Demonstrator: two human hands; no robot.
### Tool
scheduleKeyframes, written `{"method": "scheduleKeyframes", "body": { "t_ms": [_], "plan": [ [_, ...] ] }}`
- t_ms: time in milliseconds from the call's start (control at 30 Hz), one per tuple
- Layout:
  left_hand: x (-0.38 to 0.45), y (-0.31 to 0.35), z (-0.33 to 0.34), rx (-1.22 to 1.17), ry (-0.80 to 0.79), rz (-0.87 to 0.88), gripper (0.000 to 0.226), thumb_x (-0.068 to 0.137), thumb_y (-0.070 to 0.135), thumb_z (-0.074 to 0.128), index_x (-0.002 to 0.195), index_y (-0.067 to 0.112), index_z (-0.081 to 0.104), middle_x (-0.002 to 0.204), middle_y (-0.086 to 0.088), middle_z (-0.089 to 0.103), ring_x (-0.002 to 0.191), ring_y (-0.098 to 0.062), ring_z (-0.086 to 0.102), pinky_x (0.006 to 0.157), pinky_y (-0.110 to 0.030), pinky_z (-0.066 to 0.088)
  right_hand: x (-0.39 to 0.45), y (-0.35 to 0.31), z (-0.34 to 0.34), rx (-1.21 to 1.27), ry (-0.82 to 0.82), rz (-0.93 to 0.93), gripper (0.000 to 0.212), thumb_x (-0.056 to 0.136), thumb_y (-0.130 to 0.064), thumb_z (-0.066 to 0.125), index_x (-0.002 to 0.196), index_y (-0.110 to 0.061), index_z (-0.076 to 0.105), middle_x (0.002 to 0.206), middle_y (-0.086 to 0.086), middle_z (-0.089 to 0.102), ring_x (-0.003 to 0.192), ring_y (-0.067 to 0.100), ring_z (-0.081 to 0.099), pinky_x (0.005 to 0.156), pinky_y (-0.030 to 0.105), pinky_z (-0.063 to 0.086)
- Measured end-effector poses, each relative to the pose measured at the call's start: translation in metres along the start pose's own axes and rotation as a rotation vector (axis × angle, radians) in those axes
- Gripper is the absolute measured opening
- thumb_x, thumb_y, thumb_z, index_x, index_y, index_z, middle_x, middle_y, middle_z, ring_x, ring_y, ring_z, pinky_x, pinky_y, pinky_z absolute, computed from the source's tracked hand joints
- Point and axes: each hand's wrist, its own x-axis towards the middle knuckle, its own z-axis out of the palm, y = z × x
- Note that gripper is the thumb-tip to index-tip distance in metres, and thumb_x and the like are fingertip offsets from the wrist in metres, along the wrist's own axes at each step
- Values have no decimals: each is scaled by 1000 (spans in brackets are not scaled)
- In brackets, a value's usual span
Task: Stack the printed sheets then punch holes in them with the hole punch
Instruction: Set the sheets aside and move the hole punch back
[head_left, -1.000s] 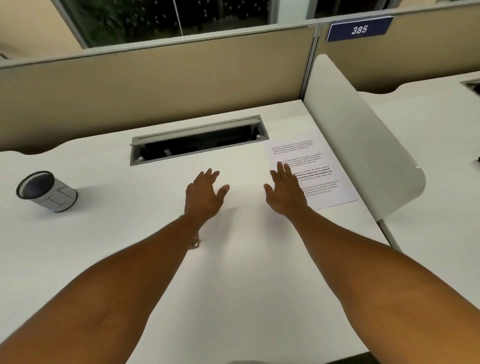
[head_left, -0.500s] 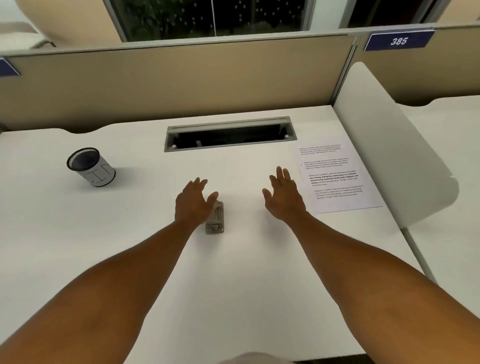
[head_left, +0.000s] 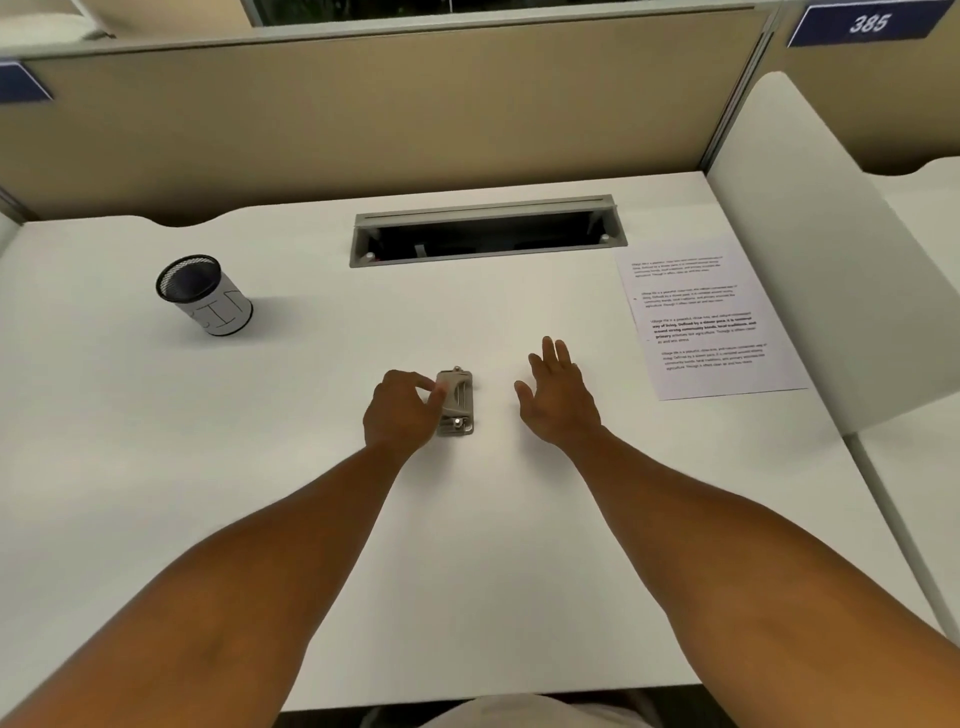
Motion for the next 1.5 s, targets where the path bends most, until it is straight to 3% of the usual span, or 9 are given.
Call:
{"method": "scheduleKeyframes", "body": {
  "t_ms": [167,267,400,600,800,1033,1233,1500],
  "plan": [
    [-1,-2,8,-29,-67,-54,32,93,48,53,104,24,71,114,0,65,105,-22,63,82,-32,46,-2,-8,18,-17,-4,-19,52,101,-32,35,146,-6,31,163,11,7,151,25,0,121,42,12],
    [-1,-1,13,-102,-70,-110,34,94,45,52,88,17,70,92,0,70,89,-23,65,75,-33,48,-3,-14,28,-10,-14,-22,54,102,-33,34,148,-6,27,163,12,6,151,25,-1,121,42,9],
    [1,2,19,-234,-80,-195,37,92,45,53,71,17,63,70,6,63,73,-20,60,64,-30,43,-5,-21,40,1,-41,-13,56,102,-34,31,151,-7,22,163,11,3,151,24,-5,122,42,5],
    [3,-2,23,-337,-83,-250,39,89,47,57,79,11,68,70,7,65,68,-14,58,66,-30,45,-8,-27,54,-53,-47,17,60,103,-38,25,153,-7,16,163,12,-2,150,23,-10,122,45,-4],
    [2,-4,23,-352,-81,-267,39,89,48,56,63,20,59,63,10,61,60,-9,54,58,-27,39,-12,-32,71,-95,57,13,60,102,-38,24,152,-4,19,163,15,0,151,25,-6,122,46,-4],
    [6,-7,13,-383,-59,-255,39,91,49,53,78,15,65,75,6,67,70,-15,60,69,-31,48,-14,-32,76,-102,130,4,58,101,-35,25,151,-4,25,162,14,6,151,25,-1,122,44,-1],
    [15,-22,0,-378,19,-270,37,95,47,48,69,22,56,72,6,62,73,-20,58,74,-34,49,-16,-33,77,-120,163,4,57,101,-34,27,149,-4,29,162,15,10,151,27,4,122,45,2],
    [25,-49,-20,-301,161,-295,36,96,47,45,70,24,54,73,11,58,70,-16,54,59,-28,38,-13,-35,81,-129,146,55,58,101,-36,24,151,-6,24,163,13,7,151,25,1,122,44,1]
  ]
}}
